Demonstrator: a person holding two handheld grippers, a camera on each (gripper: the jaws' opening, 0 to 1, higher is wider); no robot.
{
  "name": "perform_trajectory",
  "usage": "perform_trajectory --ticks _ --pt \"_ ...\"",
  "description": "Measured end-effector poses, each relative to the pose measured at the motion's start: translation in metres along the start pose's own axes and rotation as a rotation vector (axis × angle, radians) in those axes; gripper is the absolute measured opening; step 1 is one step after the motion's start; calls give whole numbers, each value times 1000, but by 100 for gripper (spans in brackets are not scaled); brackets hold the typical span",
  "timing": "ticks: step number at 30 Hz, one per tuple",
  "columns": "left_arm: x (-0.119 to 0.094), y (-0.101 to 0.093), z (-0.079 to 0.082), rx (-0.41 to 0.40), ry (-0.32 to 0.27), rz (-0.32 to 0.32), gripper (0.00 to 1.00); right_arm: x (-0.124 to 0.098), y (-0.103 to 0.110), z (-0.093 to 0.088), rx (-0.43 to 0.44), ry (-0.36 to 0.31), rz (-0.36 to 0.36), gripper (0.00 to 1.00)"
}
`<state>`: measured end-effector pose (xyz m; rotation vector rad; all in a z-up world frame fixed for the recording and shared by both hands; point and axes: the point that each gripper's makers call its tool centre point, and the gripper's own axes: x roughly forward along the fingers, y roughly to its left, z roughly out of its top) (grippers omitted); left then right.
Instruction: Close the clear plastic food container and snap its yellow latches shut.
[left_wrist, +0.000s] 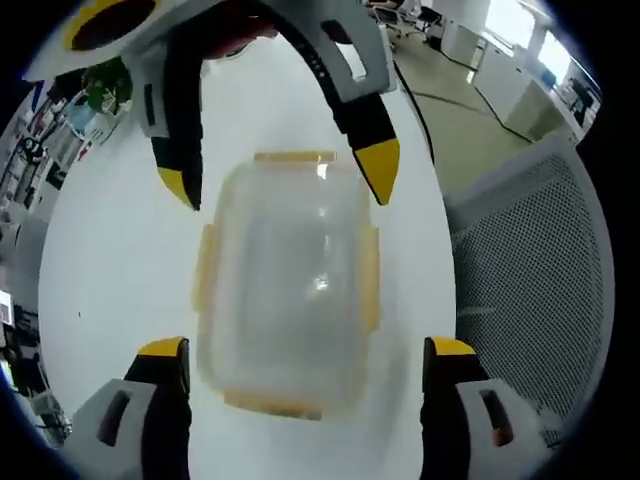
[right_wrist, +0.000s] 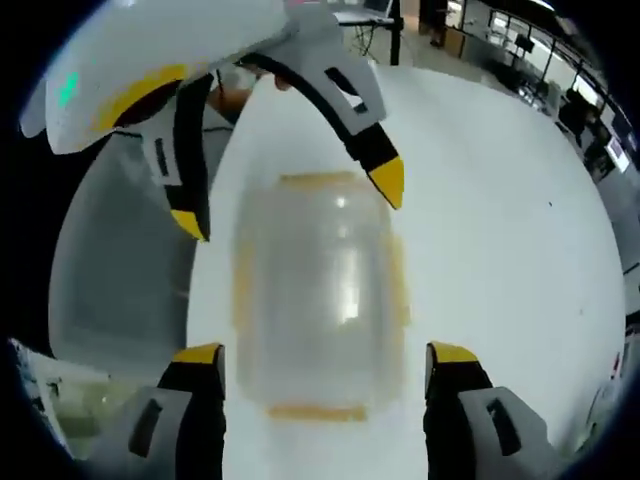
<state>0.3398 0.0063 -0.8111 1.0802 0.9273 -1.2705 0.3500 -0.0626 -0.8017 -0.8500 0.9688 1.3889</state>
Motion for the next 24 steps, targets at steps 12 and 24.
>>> perform_trajectory --ticks 12,24 --pt "11 9 -7 35 46 10 93 11 1 -4 -60 37 -34 81" --pt "18 17 -10 118 92 76 84 18 0 -8 -74 54 -46 80"
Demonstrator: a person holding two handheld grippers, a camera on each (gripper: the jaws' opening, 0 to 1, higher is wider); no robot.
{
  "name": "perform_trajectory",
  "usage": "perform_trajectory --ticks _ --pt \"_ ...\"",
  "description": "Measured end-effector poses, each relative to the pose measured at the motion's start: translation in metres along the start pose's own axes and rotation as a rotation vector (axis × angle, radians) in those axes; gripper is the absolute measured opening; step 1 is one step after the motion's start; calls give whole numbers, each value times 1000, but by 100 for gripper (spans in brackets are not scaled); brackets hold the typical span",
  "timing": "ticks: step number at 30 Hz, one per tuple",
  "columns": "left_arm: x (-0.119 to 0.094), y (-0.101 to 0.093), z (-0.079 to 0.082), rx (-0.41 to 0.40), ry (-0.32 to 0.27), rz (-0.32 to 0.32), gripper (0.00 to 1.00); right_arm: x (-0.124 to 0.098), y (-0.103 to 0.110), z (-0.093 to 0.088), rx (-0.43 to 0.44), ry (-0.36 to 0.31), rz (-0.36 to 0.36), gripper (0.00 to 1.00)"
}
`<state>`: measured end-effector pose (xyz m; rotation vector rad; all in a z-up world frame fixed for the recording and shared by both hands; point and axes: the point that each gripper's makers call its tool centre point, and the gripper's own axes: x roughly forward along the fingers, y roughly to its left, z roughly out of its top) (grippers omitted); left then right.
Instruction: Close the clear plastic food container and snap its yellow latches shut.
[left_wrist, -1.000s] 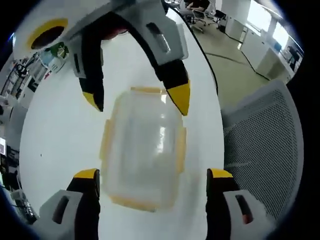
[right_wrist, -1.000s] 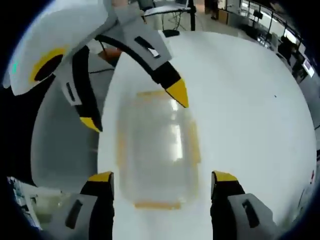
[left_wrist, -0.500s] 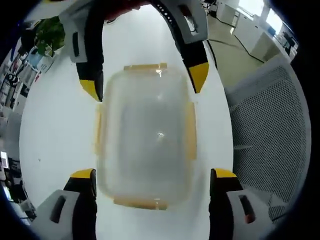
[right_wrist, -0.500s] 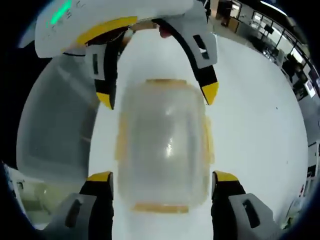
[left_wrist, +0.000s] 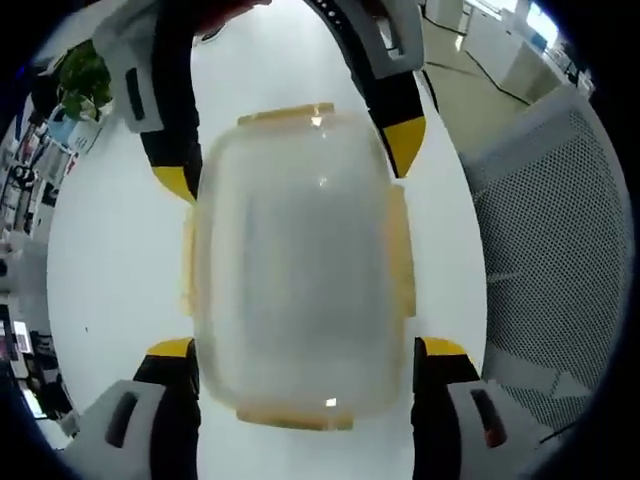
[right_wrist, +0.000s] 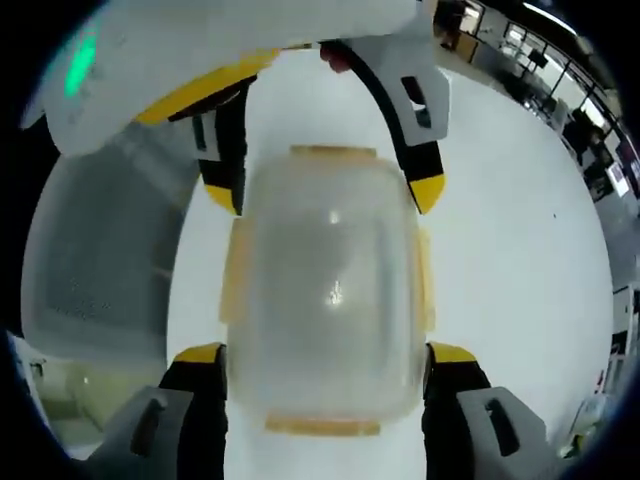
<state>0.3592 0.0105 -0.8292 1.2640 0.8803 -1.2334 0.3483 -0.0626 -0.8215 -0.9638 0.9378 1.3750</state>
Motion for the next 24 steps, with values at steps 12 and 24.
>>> perform_trajectory --ticks 12,24 --pt "1 -3 1 -29 7 1 83 0 0 1 11 -37 -3 80" --pt "1 -2 -10 -28 11 3 83 5 -2 12 11 -18 0 80"
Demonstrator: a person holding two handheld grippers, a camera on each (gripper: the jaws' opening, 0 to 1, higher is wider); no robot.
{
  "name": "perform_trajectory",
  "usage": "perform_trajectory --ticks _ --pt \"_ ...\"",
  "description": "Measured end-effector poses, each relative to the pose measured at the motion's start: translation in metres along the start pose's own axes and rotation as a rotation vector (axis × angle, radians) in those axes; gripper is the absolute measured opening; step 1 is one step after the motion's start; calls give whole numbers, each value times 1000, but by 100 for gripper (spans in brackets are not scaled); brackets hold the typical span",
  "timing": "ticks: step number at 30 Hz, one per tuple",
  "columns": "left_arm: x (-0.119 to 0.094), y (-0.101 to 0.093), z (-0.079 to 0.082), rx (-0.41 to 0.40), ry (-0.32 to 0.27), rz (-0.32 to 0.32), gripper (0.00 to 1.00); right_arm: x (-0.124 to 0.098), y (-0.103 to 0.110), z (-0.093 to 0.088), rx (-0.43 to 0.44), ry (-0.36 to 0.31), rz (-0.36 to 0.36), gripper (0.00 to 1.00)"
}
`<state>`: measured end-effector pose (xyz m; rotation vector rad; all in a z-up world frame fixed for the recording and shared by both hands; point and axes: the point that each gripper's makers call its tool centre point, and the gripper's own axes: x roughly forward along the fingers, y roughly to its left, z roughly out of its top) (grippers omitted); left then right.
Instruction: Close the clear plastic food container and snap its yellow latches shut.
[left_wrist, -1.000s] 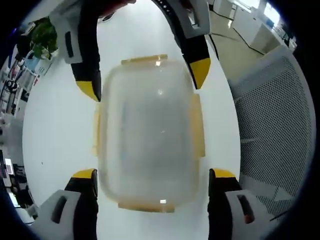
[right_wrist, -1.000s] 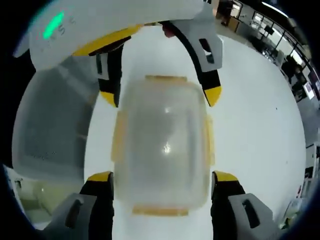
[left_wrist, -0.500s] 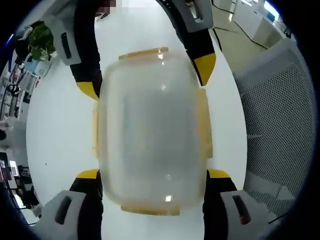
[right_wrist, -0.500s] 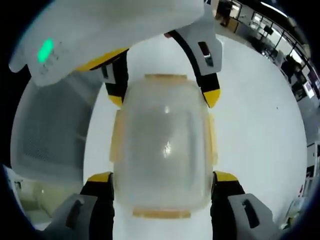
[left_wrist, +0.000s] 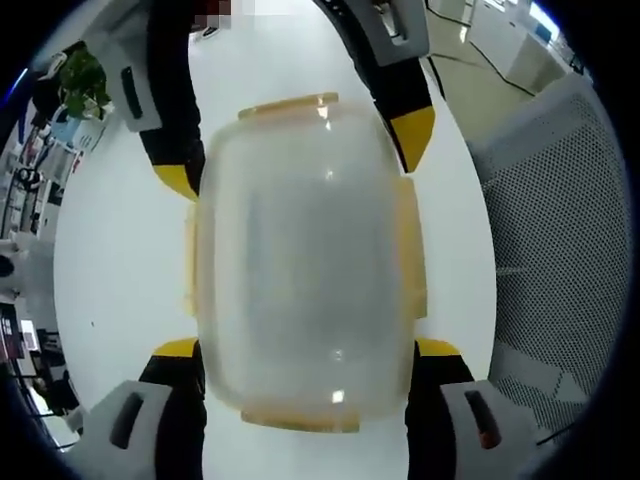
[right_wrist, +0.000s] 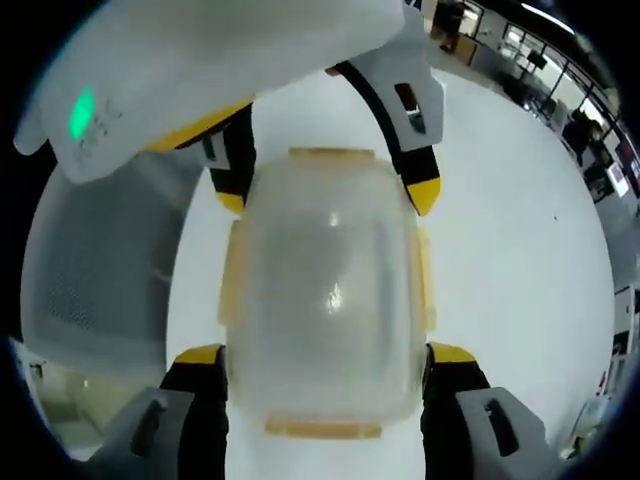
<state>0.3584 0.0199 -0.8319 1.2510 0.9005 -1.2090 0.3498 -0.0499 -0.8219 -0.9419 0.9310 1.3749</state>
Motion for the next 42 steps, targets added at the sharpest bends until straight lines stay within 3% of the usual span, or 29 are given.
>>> perform_trajectory --ticks 42 --pt "-15 -10 -93 -18 50 5 83 33 -1 87 -18 -22 -1 80"
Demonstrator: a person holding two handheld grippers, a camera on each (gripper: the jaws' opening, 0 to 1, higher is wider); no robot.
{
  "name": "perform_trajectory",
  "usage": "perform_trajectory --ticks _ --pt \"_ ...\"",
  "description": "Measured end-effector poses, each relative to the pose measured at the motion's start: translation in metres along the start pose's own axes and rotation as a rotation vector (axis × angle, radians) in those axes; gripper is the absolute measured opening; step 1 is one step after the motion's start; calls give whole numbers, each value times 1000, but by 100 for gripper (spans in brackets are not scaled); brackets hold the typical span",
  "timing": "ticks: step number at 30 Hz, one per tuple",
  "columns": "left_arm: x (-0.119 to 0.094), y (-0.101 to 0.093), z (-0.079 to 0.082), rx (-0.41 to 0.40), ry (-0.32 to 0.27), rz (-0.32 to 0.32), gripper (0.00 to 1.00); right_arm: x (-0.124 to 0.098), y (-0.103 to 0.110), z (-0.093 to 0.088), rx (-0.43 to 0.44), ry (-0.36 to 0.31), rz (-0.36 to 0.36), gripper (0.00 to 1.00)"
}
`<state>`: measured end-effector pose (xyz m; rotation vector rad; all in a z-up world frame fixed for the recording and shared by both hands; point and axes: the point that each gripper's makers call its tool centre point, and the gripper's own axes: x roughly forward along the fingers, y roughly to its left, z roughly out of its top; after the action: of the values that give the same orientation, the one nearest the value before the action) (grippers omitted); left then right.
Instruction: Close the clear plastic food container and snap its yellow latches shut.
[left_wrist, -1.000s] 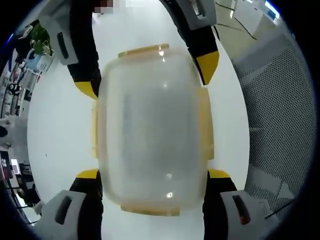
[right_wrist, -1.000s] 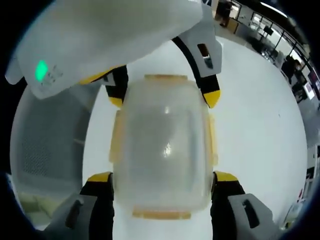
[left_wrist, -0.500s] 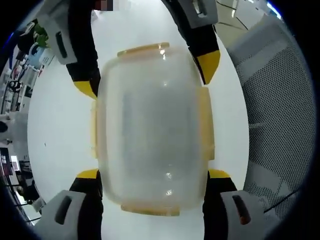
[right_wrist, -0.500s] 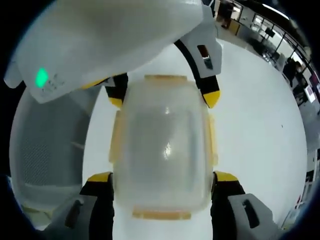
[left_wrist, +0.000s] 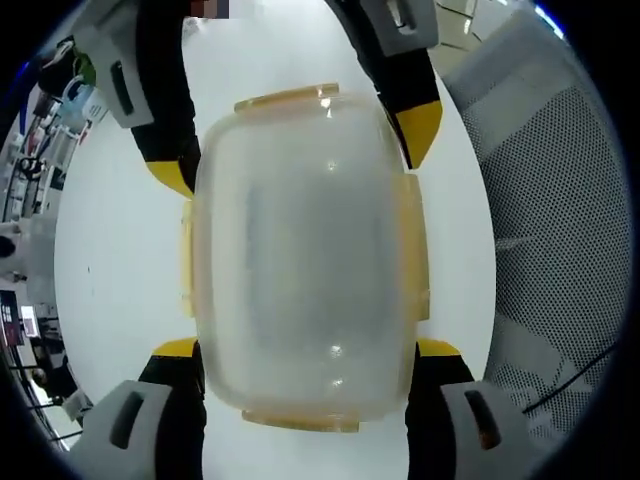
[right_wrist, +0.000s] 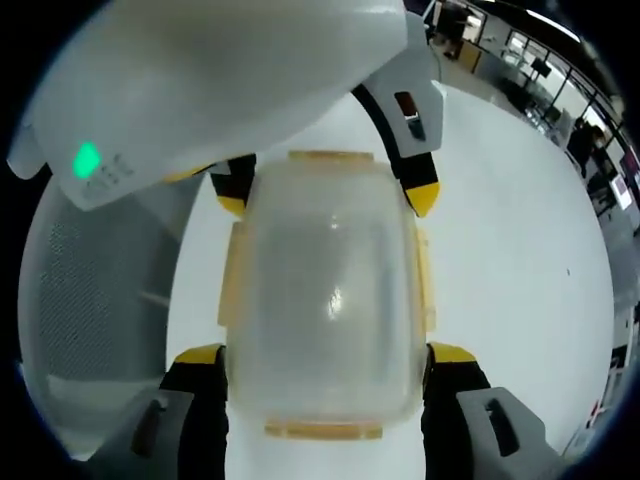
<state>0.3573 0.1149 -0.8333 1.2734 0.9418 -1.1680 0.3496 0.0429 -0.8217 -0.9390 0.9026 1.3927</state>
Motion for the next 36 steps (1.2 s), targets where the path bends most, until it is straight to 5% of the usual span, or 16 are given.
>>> perform_trajectory --ticks 6,36 --pt "-1 -2 -11 8 9 -1 83 4 1 10 4 -6 -2 80" --pt "2 15 -13 2 9 -15 84 4 -16 9 6 -6 -1 80"
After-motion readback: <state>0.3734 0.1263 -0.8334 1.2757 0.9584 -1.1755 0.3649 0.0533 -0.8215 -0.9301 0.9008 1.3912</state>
